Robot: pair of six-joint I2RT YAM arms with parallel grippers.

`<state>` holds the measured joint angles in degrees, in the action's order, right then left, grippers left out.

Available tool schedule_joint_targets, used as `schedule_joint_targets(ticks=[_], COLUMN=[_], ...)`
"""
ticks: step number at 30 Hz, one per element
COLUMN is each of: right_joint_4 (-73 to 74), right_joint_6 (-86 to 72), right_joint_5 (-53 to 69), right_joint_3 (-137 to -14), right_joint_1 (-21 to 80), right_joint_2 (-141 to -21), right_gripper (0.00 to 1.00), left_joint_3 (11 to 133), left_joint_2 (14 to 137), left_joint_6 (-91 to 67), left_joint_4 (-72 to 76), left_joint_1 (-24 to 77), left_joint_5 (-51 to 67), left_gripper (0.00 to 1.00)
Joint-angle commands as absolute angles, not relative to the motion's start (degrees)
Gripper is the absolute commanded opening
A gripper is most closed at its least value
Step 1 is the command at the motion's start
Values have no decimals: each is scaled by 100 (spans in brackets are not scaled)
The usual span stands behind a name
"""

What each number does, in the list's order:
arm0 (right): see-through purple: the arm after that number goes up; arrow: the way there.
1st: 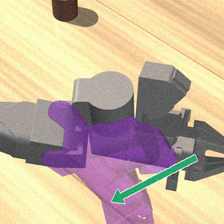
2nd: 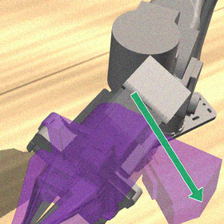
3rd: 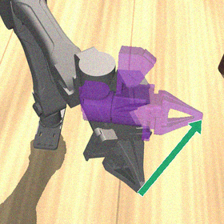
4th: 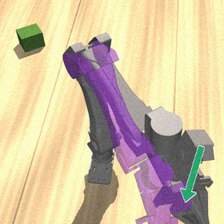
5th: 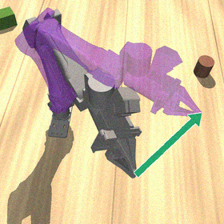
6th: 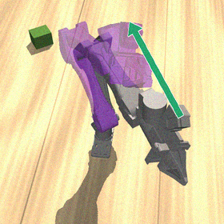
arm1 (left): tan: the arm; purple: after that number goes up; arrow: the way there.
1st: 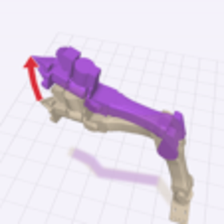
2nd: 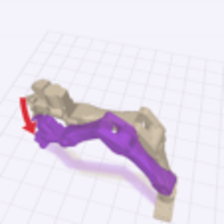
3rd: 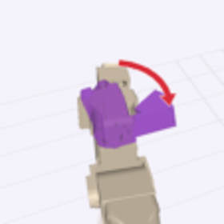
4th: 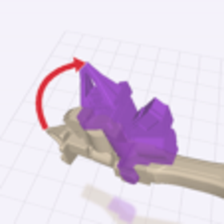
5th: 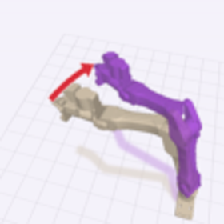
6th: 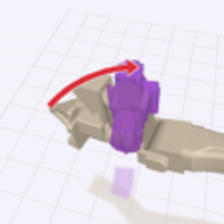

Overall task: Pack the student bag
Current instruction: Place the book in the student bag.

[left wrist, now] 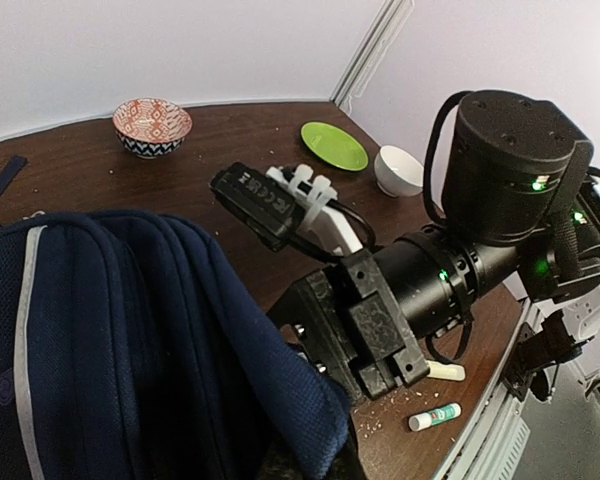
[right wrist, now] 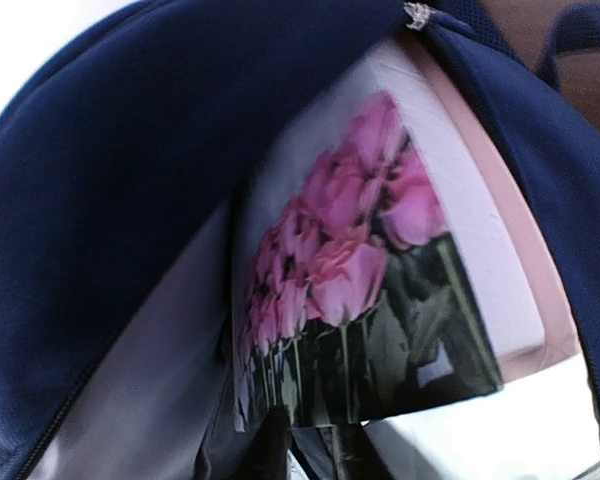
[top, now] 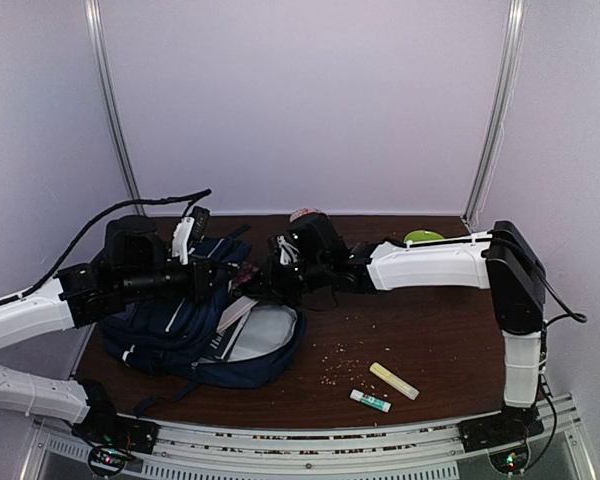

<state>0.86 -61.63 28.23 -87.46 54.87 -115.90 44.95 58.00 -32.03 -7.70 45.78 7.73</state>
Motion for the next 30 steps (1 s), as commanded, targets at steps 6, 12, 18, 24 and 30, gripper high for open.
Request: schedule_joint_targets(ticks=[6, 12, 18, 24, 30], right_joint_4=[-227, -1436, -2420, -2409, -2294], right_joint_6=[-6126, -6808, -7634, -8081, -8418], right_joint_5=[2456, 1927, 1681, 1034, 857], right_joint_3=[-7675, -6685, -6607, -6747, -7014], right_joint_1=[5456, 5679, 5905, 5942, 5976], right_joint_2=[-10587, -10153, -10693, -11081, -11431], right_gripper=[48, 64, 81, 81, 83], left_joint_3=[4528, 4604, 4745, 4677, 4662], left_joint_2=[5547, 5704, 5879, 5782, 5748], left_joint_6=[-3139, -3275, -3391, -3516, -3538], left_joint_4=[202, 419, 491, 553, 557], left_joint_1=[4730, 4729, 4730, 4737, 4746], left_joint_5=[654, 288, 371, 455, 502], left_gripper=[0, 0, 0, 0, 0])
